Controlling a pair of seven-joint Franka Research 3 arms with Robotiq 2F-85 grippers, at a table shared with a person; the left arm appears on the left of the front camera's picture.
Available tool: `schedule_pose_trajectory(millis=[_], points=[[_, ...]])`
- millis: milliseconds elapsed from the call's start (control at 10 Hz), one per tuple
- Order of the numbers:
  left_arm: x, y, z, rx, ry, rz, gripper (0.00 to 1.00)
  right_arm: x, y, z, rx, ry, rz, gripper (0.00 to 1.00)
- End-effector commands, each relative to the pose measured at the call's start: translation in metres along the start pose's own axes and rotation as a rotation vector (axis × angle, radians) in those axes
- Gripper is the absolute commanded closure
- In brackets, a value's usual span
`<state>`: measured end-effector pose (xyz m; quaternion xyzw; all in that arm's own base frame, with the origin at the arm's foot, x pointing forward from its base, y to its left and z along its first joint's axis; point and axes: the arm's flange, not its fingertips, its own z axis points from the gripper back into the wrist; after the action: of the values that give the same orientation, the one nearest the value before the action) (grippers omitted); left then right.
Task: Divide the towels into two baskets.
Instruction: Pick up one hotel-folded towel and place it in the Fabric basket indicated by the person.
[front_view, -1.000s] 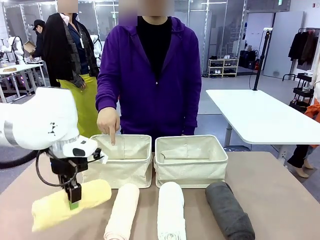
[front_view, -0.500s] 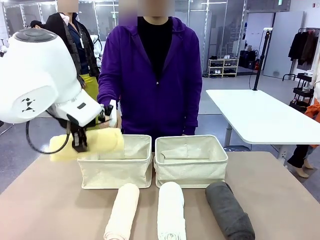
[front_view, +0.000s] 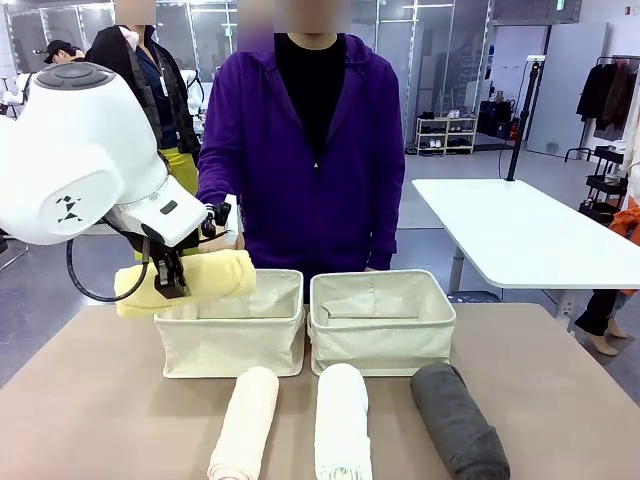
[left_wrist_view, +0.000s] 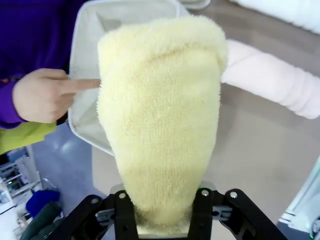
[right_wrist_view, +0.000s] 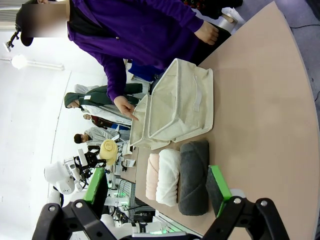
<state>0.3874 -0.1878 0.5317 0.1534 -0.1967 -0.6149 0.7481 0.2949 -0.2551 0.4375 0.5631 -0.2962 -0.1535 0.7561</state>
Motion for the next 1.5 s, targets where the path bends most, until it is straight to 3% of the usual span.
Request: schedule_pose_trajectory(millis=[0,100,200,600,700,1100,1200,1300,1400], points=[[-0.003,0.014,-0.006,0.045,-0.012,-0.137,0.59,-0.001,0.003,0.001,0.015,-0.01,0.014,0.0],[-0.002,0.033,-0.014,0.027,-0.101,-0.171,0.59,-0.001,0.003,0.001,0.015,-0.01,0.014,0.0],[0.002,0.048,-0.029,0.008,-0.123,-0.211,0.59,-0.001,0.003,0.001,0.015,-0.01,0.014,0.0],[0.023,0.101,-0.113,-0.02,-0.12,-0.239,0.59,-0.001,0.003,0.001,0.015,-0.01,0.014,0.0],[0.027,0.107,-0.13,-0.005,-0.157,-0.243,0.59,-0.001,0.003,0.001,0.015,-0.01,0.014,0.0],[0.034,0.12,-0.19,-0.051,-0.11,-0.222,0.59,-0.001,0.003,0.001,0.015,-0.01,0.014,0.0],[0.035,0.12,-0.195,-0.051,-0.098,-0.226,0.37,-0.001,0.003,0.001,0.015,-0.01,0.014,0.0],[0.036,0.119,-0.2,-0.06,-0.087,-0.228,0.24,-0.001,0.003,0.001,0.015,-0.01,0.014,0.0],[0.036,0.117,-0.202,-0.064,-0.088,-0.23,0.01,-0.001,0.003,0.001,0.015,-0.01,0.014,0.0]])
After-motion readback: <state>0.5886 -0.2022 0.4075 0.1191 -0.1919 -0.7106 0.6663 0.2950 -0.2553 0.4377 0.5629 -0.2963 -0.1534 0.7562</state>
